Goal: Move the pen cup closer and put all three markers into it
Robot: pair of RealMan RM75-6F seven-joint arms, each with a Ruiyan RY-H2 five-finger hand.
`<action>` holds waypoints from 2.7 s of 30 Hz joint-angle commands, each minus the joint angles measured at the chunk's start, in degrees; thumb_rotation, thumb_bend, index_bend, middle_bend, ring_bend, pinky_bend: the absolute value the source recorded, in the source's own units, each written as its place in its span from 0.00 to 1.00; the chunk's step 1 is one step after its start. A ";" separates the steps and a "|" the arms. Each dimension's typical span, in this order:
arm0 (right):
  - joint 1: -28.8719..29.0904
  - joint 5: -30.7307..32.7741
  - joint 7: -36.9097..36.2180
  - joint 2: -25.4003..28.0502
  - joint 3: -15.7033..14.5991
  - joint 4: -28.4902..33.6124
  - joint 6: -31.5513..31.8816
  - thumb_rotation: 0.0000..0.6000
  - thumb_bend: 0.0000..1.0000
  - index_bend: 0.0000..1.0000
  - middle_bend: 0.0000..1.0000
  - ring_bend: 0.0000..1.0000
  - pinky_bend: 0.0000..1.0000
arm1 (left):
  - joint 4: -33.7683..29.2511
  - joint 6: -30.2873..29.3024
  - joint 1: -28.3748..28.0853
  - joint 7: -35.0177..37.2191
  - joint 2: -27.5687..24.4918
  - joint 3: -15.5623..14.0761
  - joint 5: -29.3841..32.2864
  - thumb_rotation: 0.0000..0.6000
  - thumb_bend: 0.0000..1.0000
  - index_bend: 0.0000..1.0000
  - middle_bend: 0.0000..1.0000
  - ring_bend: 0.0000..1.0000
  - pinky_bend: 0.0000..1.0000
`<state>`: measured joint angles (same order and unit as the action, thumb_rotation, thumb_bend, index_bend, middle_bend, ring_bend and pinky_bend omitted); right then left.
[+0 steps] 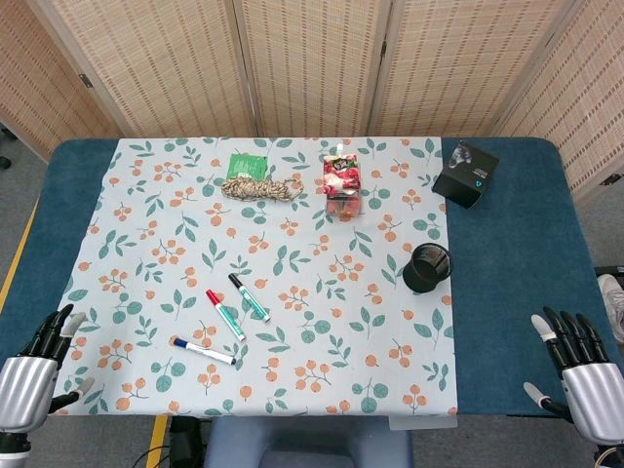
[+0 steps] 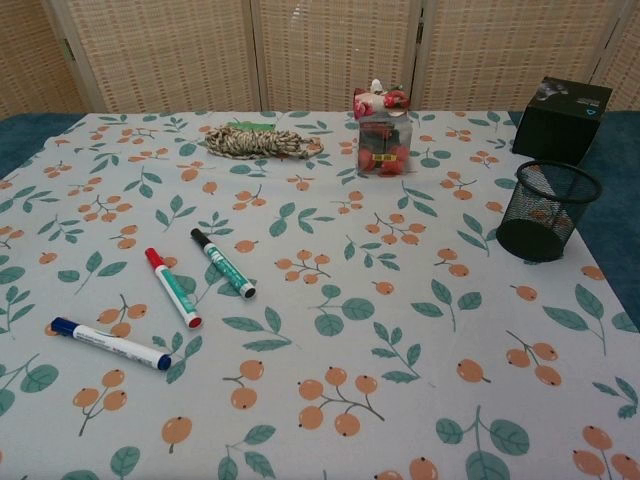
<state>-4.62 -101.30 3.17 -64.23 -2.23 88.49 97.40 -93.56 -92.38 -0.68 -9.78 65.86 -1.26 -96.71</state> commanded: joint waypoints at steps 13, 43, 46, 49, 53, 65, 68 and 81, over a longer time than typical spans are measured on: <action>6.30 4.97 -20.99 -0.32 2.83 -4.78 -7.32 1.00 0.10 0.00 0.00 0.00 0.00 | 0.19 2.24 -1.10 1.69 -0.44 -0.11 0.83 1.00 0.12 0.00 0.07 0.10 0.45; 28.19 15.04 -56.16 -23.57 9.54 -33.84 -33.23 1.00 0.03 0.00 0.00 0.00 0.00 | -0.06 3.39 -1.15 2.31 -0.64 0.83 4.80 1.00 0.12 0.00 0.08 0.10 0.45; 28.93 15.71 -57.40 -26.20 9.89 -36.14 -33.54 1.00 0.03 0.00 0.00 0.00 0.00 | -0.10 3.37 -1.18 2.50 -0.76 0.78 4.66 1.00 0.12 0.00 0.09 0.10 0.45; 29.65 16.55 -58.01 -29.39 10.78 -38.85 -32.99 1.00 0.05 0.00 0.00 0.00 0.00 | -0.04 3.34 -1.13 2.57 -0.80 0.74 4.71 1.00 0.12 0.00 0.09 0.10 0.45; 30.85 18.06 -56.31 -33.14 11.78 -42.19 -33.77 1.00 0.11 0.08 0.10 0.05 0.18 | -0.15 3.23 -1.02 2.69 -0.97 0.61 4.64 1.00 0.12 0.00 0.09 0.10 0.45; 31.70 16.93 -53.27 -35.90 11.71 -41.91 -29.19 1.00 0.24 0.38 0.37 0.30 0.54 | -0.30 2.18 -0.43 2.81 -1.12 0.33 4.12 1.00 0.12 0.00 0.09 0.10 0.45; 31.21 15.32 -52.95 -34.08 11.12 -37.25 -26.26 1.00 0.24 0.39 0.37 0.31 0.54 | -0.37 2.23 -0.44 2.78 -1.09 0.43 4.30 1.00 0.12 0.00 0.09 0.10 0.45; 34.20 16.44 -43.46 -35.29 13.00 -24.30 -27.17 1.00 0.21 0.39 0.36 0.31 0.54 | -0.82 1.39 0.07 2.67 -1.38 0.39 4.13 1.00 0.12 0.00 0.09 0.10 0.45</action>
<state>28.58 -85.20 -41.62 -98.46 10.36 63.60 71.14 -94.36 -90.95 -0.64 -7.15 64.51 -0.86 -92.55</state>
